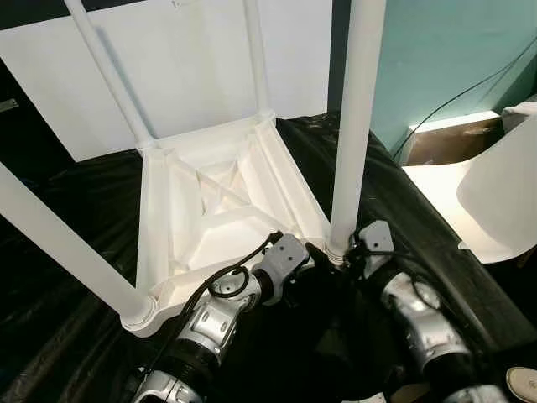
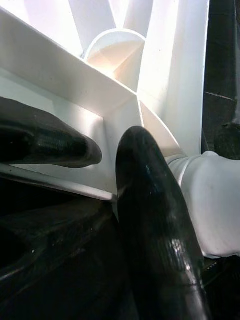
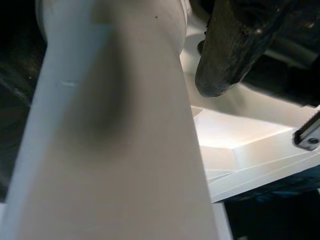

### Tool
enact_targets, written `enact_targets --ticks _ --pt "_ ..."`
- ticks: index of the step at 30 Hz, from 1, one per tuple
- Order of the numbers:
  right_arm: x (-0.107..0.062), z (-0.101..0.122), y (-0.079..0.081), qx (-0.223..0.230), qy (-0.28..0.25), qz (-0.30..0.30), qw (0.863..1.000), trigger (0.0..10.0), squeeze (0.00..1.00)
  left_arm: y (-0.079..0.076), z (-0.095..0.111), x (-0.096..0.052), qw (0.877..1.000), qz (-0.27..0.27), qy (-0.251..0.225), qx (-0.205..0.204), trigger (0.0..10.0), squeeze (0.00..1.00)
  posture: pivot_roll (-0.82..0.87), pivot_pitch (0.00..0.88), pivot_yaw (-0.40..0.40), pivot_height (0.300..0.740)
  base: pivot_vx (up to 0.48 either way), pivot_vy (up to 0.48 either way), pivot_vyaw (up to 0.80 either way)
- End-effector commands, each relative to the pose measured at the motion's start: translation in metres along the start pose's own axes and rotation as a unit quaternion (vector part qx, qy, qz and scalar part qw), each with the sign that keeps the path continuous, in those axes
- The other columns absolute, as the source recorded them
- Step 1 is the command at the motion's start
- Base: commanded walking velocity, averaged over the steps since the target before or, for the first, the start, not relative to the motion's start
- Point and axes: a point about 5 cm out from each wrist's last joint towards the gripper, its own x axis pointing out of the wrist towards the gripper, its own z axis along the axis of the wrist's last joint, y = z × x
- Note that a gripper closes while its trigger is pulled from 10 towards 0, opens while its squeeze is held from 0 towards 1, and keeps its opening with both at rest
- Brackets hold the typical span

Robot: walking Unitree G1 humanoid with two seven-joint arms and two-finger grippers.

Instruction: Building children table

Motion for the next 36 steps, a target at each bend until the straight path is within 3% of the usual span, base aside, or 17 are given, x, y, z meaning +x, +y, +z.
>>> enact_targets --ticks 1,4,9,10,14,15,18,23,25,26,28,29,31,36 --pt "0.002 -0.009 0.011 0.013 0.029 0.070 0.997 10.0 0.00 -0.007 -0.034 -0.002 0.997 -0.005 0.075 -0.034 10.0 0.00 -0.07 0.000 0.070 0.740 0.000 0.000 0.00" --pt "0.001 -0.011 0.001 -0.001 0.060 0.125 0.990 10.0 0.00 -0.007 -0.034 -0.003 0.997 -0.004 0.074 -0.035 10.0 0.00 -0.06 0.000 0.068 0.740 0.000 0.000 0.00" --pt "-0.001 -0.011 -0.002 0.009 0.067 0.148 0.987 10.0 0.00 -0.007 -0.034 -0.003 0.997 -0.003 0.074 -0.036 10.0 0.00 -0.06 0.000 0.068 0.740 0.000 0.000 0.00" --pt "-0.002 -0.011 -0.004 0.014 0.071 0.161 0.984 0.0 0.00 -0.007 -0.035 -0.003 0.997 -0.003 0.074 -0.036 10.0 0.00 -0.06 0.000 0.068 0.740 0.000 0.000 0.00" --pt "-0.006 -0.012 -0.008 0.021 0.083 0.191 0.978 0.0 0.00 -0.007 -0.035 -0.004 0.997 -0.002 0.074 -0.038 10.0 0.00 -0.05 0.000 0.067 0.740 0.000 0.000 0.00" --pt "-0.014 -0.016 -0.007 0.029 0.104 0.222 0.969 0.0 0.00 -0.008 -0.036 -0.005 0.996 -0.002 0.075 -0.038 10.0 0.00 -0.05 0.000 0.068 0.740 0.000 0.000 0.00" --pt "-0.019 -0.019 -0.005 0.037 0.117 0.243 0.962 0.0 0.00 -0.008 -0.036 -0.006 0.996 -0.001 0.075 -0.039 10.0 0.00 -0.06 0.000 0.070 0.740 0.000 0.000 0.00" --pt "-0.023 -0.021 -0.005 0.050 0.114 0.220 0.968 0.0 0.00 -0.009 -0.037 -0.006 0.996 -0.002 0.076 -0.038 10.0 0.00 -0.06 0.000 0.071 0.740 0.000 0.000 0.00" --pt "-0.019 -0.021 -0.005 0.065 0.087 0.132 0.985 0.0 0.00 -0.009 -0.037 -0.006 0.996 -0.003 0.077 -0.037 10.0 0.00 -0.06 0.000 0.070 0.740 0.000 0.000 0.00" --pt "-0.019 -0.021 -0.005 0.065 0.087 0.132 0.985 0.0 0.00 -0.009 -0.037 -0.006 0.996 -0.003 0.077 -0.037 10.0 0.00 -0.06 0.000 0.070 0.740 0.000 0.000 0.00" --pt "-0.018 -0.022 -0.006 0.056 0.046 -0.033 0.997 0.0 0.00 -0.009 -0.037 -0.006 0.996 -0.004 0.077 -0.037 10.0 0.00 -0.06 0.000 0.071 0.740 0.000 0.000 0.00" --pt "-0.018 -0.022 -0.006 0.056 0.046 -0.033 0.997 0.0 0.00 -0.009 -0.037 -0.006 0.996 -0.004 0.077 -0.037 10.0 0.00 -0.06 0.000 0.071 0.740 0.000 0.000 0.00" --pt "-0.031 -0.023 -0.006 0.047 0.024 -0.183 0.982 0.0 0.00 -0.009 -0.037 -0.007 0.996 -0.005 0.077 -0.038 10.0 0.00 -0.07 0.000 0.076 0.740 0.000 0.000 0.00" --pt "-0.040 -0.025 -0.003 0.037 0.027 -0.253 0.966 0.0 0.00 -0.010 -0.037 -0.006 0.996 -0.008 0.078 -0.036 10.0 0.00 -0.07 0.000 0.077 0.740 0.000 0.000 0.00"
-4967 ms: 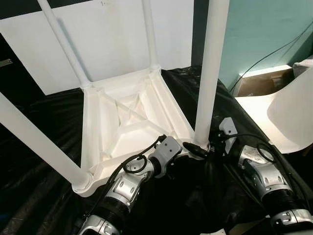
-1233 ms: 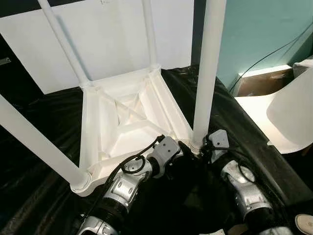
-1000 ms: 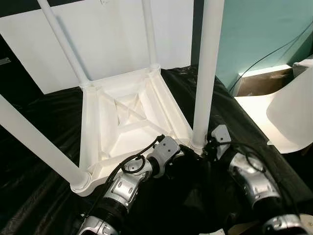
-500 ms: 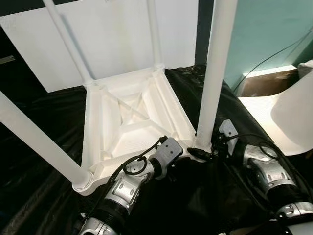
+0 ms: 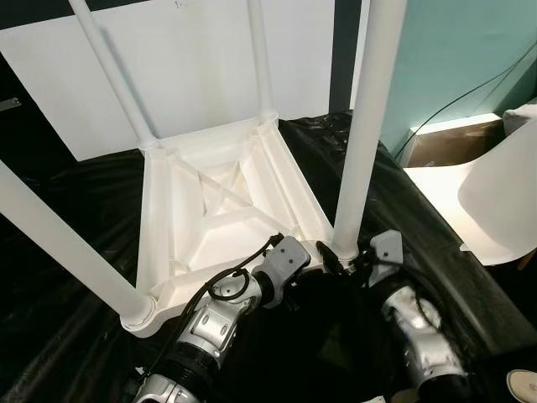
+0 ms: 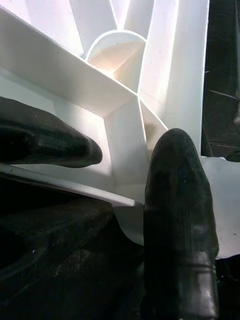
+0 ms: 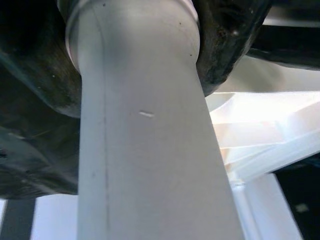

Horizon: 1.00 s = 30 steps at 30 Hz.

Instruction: Building children table

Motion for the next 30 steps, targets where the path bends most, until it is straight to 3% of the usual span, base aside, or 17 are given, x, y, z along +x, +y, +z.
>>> enact_targets --ticks 1,2,3,5,6,8,10,11,13,16,21,26,27,29,30 --pt "-0.013 -0.014 -0.019 -0.001 0.042 -0.083 0.996 0.0 0.00 -0.005 -0.038 -0.007 0.996 0.002 0.081 -0.036 10.0 0.00 -0.07 0.000 0.077 0.740 0.000 0.000 0.00" --pt "-0.013 -0.014 -0.019 -0.001 0.042 -0.083 0.996 0.0 0.00 -0.005 -0.038 -0.007 0.996 0.002 0.081 -0.036 10.0 0.00 -0.07 0.000 0.077 0.740 0.000 0.000 0.00" --pt "-0.010 -0.014 -0.014 0.004 0.048 -0.076 0.996 2.7 0.00 -0.005 -0.037 -0.006 0.996 0.001 0.081 -0.035 10.0 0.00 -0.07 0.000 0.078 0.740 0.000 0.000 0.00" --pt "-0.009 -0.014 -0.012 0.005 0.049 -0.073 0.996 2.7 0.00 -0.005 -0.037 -0.006 0.996 0.001 0.081 -0.035 10.0 0.00 -0.07 0.000 0.078 0.740 0.000 0.000 0.00" --pt "-0.007 -0.014 -0.007 0.016 0.048 -0.048 0.998 10.0 1.00 -0.005 -0.037 -0.006 0.996 0.000 0.081 -0.035 10.0 0.00 -0.07 0.000 0.073 0.740 0.000 0.000 0.00" --pt "-0.007 -0.014 -0.003 0.022 0.047 -0.035 0.998 10.0 1.00 -0.005 -0.038 -0.006 0.996 0.000 0.081 -0.035 10.0 0.00 -0.07 0.000 0.073 0.740 0.000 0.000 0.00" --pt "-0.004 -0.015 0.010 0.007 0.051 0.045 0.998 10.0 1.00 -0.005 -0.037 -0.005 0.996 0.000 0.080 -0.037 10.0 0.00 -0.07 0.000 0.071 0.740 0.000 0.000 0.00" --pt "-0.004 -0.015 0.010 0.007 0.051 0.045 0.998 10.0 1.00 -0.005 -0.037 -0.005 0.996 0.000 0.080 -0.037 10.0 0.00 -0.07 0.000 0.071 0.740 0.000 0.000 0.00" --pt "-0.001 -0.014 0.015 -0.033 0.050 0.103 0.993 10.0 0.00 -0.005 -0.037 -0.004 0.996 0.001 0.080 -0.038 10.0 0.00 -0.08 0.000 0.071 0.740 0.000 0.000 0.00" --pt "0.005 -0.009 0.012 -0.067 0.045 0.168 0.983 10.0 0.00 -0.006 -0.037 -0.003 0.996 0.000 0.079 -0.040 10.0 0.00 -0.08 0.000 0.070 0.740 0.000 0.000 0.00" --pt "0.012 -0.004 0.000 -0.070 0.054 0.219 0.972 10.0 0.00 -0.006 -0.037 -0.003 0.996 0.000 0.079 -0.039 10.0 0.00 -0.08 0.000 0.067 0.740 0.000 0.000 0.00" --pt "0.010 -0.011 -0.009 -0.063 0.111 0.293 0.948 10.0 0.00 -0.005 -0.036 -0.002 0.996 0.003 0.077 -0.042 10.0 0.00 -0.07 0.000 0.061 0.740 0.000 0.000 0.00" --pt "0.008 -0.014 -0.010 -0.046 0.128 0.308 0.942 6.5 0.00 -0.005 -0.036 -0.002 0.996 0.004 0.077 -0.043 10.0 0.00 -0.07 0.000 0.061 0.740 0.000 0.000 0.00" --pt "0.007 -0.015 -0.010 -0.033 0.138 0.317 0.938 6.5 0.00 -0.005 -0.037 -0.002 0.996 0.005 0.077 -0.044 10.0 0.00 -0.07 0.000 0.061 0.740 0.000 0.000 0.00" --pt "0.007 -0.015 -0.012 -0.020 0.140 0.322 0.936 1.7 0.00 -0.005 -0.037 -0.003 0.996 0.006 0.077 -0.045 10.0 0.00 -0.07 0.000 0.058 0.740 0.000 0.000 0.00"
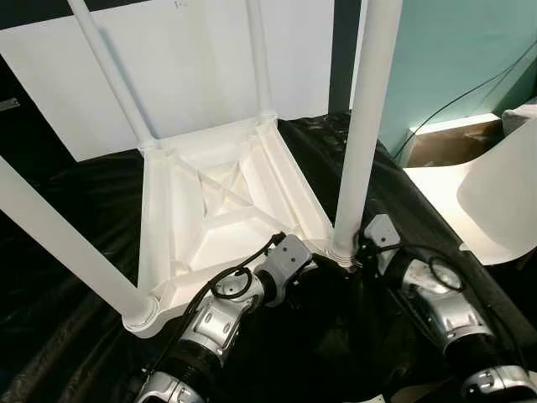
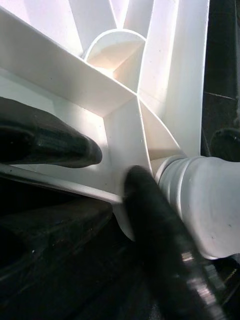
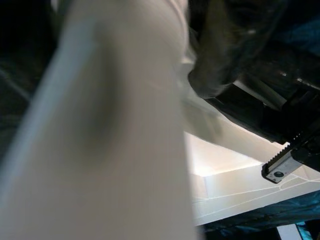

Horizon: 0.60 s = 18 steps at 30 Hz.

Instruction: Building children table

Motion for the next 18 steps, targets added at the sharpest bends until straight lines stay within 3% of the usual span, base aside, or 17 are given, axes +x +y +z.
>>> enact_targets --ticks 1,8,11,12,13,15,18 --pt "-0.001 -0.026 0.019 0.064 0.044 0.056 0.995 0.0 0.00 -0.007 -0.036 -0.004 0.996 0.005 0.074 -0.042 10.0 0.00 -0.06 0.000 0.058 0.740 0.000 0.000 0.00" --pt "-0.001 -0.024 0.016 0.093 0.028 0.049 0.994 0.0 0.00 -0.007 -0.037 -0.004 0.996 0.005 0.074 -0.045 10.0 0.00 -0.07 0.000 0.061 0.740 0.000 0.000 0.00" --pt "0.001 -0.019 0.017 0.096 -0.004 -0.003 0.995 0.0 0.00 -0.008 -0.037 -0.004 0.996 0.003 0.074 -0.043 10.0 0.00 -0.07 0.000 0.065 0.740 0.000 0.000 0.00" --pt "0.000 -0.017 0.019 0.097 -0.031 -0.065 0.993 0.0 0.00 -0.008 -0.037 -0.004 0.996 0.002 0.075 -0.041 10.0 0.00 -0.07 0.000 0.065 0.740 0.000 0.000 0.00" --pt "0.000 -0.017 0.019 0.097 -0.031 -0.065 0.993 0.0 0.00 -0.008 -0.037 -0.004 0.996 0.002 0.075 -0.041 10.0 0.00 -0.07 0.000 0.065 0.740 0.000 0.000 0.00" --pt "-0.014 -0.022 0.029 0.087 -0.044 -0.196 0.976 0.0 0.00 -0.007 -0.037 -0.004 0.996 0.003 0.075 -0.040 10.0 0.00 -0.07 0.000 0.053 0.740 0.000 0.000 0.00" --pt "-0.025 -0.028 0.036 0.082 -0.035 -0.264 0.960 0.0 0.00 -0.007 -0.037 -0.004 0.996 0.004 0.074 -0.041 10.0 0.00 -0.07 0.000 0.053 0.740 0.000 0.000 0.00"
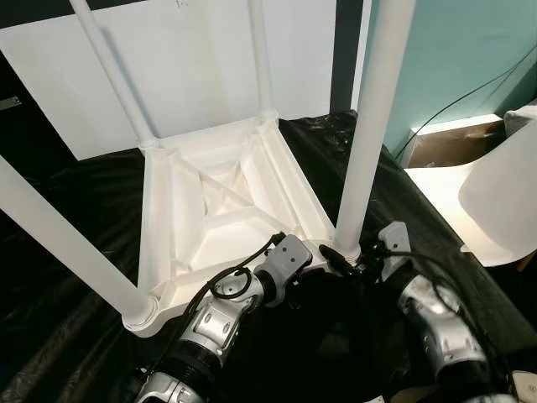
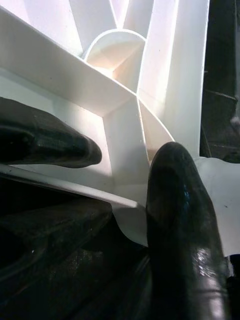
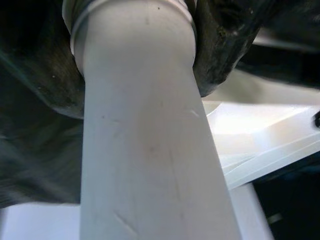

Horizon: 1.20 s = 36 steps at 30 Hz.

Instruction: Building children table

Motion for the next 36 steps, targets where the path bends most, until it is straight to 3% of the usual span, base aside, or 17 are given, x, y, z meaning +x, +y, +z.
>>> enact_targets --ticks 1,5,8,9,10,11,12,16,17,21,26,28,36 --pt "-0.015 -0.017 -0.005 0.001 0.040 -0.050 0.998 0.0 0.00 -0.006 -0.039 -0.005 0.996 0.007 0.077 -0.044 10.0 0.00 -0.07 0.000 0.053 0.740 0.000 0.000 0.00" --pt "-0.012 -0.020 -0.021 0.015 0.039 -0.148 0.988 0.0 0.00 -0.007 -0.039 -0.005 0.996 0.005 0.078 -0.047 10.0 0.00 -0.08 0.000 0.059 0.740 0.000 0.000 0.00" --pt "-0.007 -0.018 -0.015 0.011 0.037 -0.127 0.991 0.0 0.00 -0.008 -0.039 -0.005 0.996 0.001 0.079 -0.043 10.0 0.00 -0.08 0.000 0.059 0.740 0.000 0.000 0.00" --pt "-0.006 -0.018 -0.009 0.013 0.038 -0.107 0.993 2.3 0.00 -0.007 -0.039 -0.005 0.996 0.000 0.079 -0.040 10.0 0.00 -0.08 0.000 0.059 0.740 0.000 0.000 0.00" --pt "-0.006 -0.018 -0.009 0.013 0.038 -0.107 0.993 2.3 0.00 -0.007 -0.039 -0.005 0.996 0.000 0.079 -0.040 10.0 0.00 -0.08 0.000 0.059 0.740 0.000 0.000 0.00" --pt "-0.005 -0.018 -0.004 0.019 0.038 -0.084 0.996 7.8 0.80 -0.007 -0.038 -0.004 0.996 0.000 0.079 -0.038 10.0 0.00 -0.08 0.000 0.059 0.740 0.000 0.000 0.00" --pt "-0.004 -0.018 0.002 0.028 0.037 -0.048 0.998 10.0 1.00 -0.007 -0.038 -0.004 0.996 0.000 0.078 -0.037 10.0 0.00 -0.08 0.000 0.059 0.740 0.000 0.000 0.00" --pt "0.000 -0.016 0.013 0.024 0.035 0.021 0.999 10.0 1.00 -0.007 -0.038 -0.003 0.996 0.001 0.077 -0.039 10.0 0.00 -0.08 0.000 0.057 0.740 0.000 0.000 0.00" --pt "0.005 -0.013 0.015 0.006 0.033 0.063 0.997 10.0 0.00 -0.008 -0.038 -0.003 0.996 0.002 0.076 -0.044 10.0 0.00 -0.08 0.000 0.057 0.740 0.000 0.000 0.00" --pt "0.011 -0.010 0.011 -0.008 0.027 0.088 0.996 10.0 0.00 -0.007 -0.038 -0.003 0.996 0.003 0.076 -0.045 10.0 0.00 -0.08 0.000 0.057 0.740 0.000 0.000 0.00" --pt "0.026 -0.002 -0.005 -0.017 0.044 0.173 0.984 10.0 0.00 -0.007 -0.038 -0.003 0.996 0.005 0.077 -0.040 10.0 0.00 -0.07 0.000 0.054 0.740 0.000 0.000 0.00" --pt "0.031 -0.003 -0.012 -0.019 0.058 0.181 0.982 10.0 0.00 -0.006 -0.038 -0.003 0.996 0.007 0.077 -0.040 10.0 0.00 -0.07 0.000 0.049 0.740 0.000 0.000 0.00" --pt "0.036 -0.004 -0.015 -0.015 0.070 0.214 0.974 10.0 0.00 -0.005 -0.039 -0.005 0.996 0.012 0.077 -0.043 10.0 0.00 -0.06 0.000 0.040 0.740 0.000 0.000 0.00"
